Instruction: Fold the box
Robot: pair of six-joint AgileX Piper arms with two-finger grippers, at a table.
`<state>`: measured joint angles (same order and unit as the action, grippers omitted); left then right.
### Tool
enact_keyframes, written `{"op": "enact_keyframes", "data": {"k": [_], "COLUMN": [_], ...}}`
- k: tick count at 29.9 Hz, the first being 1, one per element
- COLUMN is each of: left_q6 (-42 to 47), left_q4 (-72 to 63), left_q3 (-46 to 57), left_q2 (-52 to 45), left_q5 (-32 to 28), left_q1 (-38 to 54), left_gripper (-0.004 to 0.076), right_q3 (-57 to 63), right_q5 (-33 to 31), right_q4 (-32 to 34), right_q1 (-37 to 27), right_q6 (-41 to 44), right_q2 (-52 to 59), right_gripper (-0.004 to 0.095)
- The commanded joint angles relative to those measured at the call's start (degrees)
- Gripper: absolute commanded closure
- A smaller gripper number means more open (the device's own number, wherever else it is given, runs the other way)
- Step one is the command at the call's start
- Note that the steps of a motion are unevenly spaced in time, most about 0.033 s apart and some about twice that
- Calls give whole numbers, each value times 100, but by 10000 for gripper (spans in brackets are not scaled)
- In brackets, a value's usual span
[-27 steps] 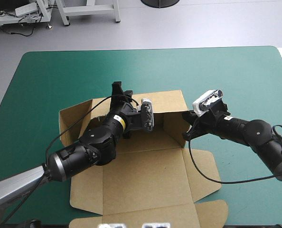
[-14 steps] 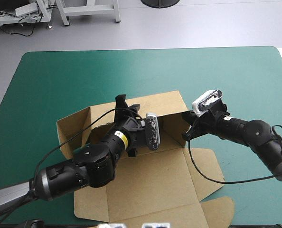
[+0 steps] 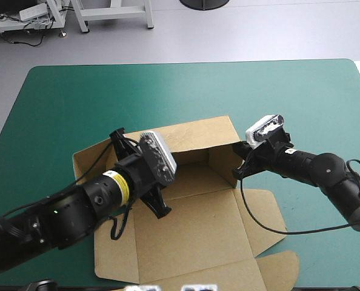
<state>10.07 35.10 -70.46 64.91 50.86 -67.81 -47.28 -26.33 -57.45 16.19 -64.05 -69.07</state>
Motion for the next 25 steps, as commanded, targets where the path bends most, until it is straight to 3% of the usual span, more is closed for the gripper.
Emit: {"op": "enact_keyframes", "data": {"k": [1,11,19,25], "left_q6": [-226,-383,-536,-1088], "left_q4": [-510,-873,-1947,-2650], "left_q3": [-539,-1004,-990,-990], "left_q2": [-210,-233,-206,152], "left_q5": [-236,112,-477,-522], "left_q1": [431,2746,5525,7014], "left_gripper": [390,390,390,391], "right_q3": [-146,-157,-505,-862], "right_q5": [-1,-13,-92,-826], "right_q4": [-24,141,1855,3446], "right_q1": [-3,-3,-3,-14], "right_q6": [2,137,1569,3013], "right_q2": [110,122,264,353], "right_gripper": [931,931,931,931]}}
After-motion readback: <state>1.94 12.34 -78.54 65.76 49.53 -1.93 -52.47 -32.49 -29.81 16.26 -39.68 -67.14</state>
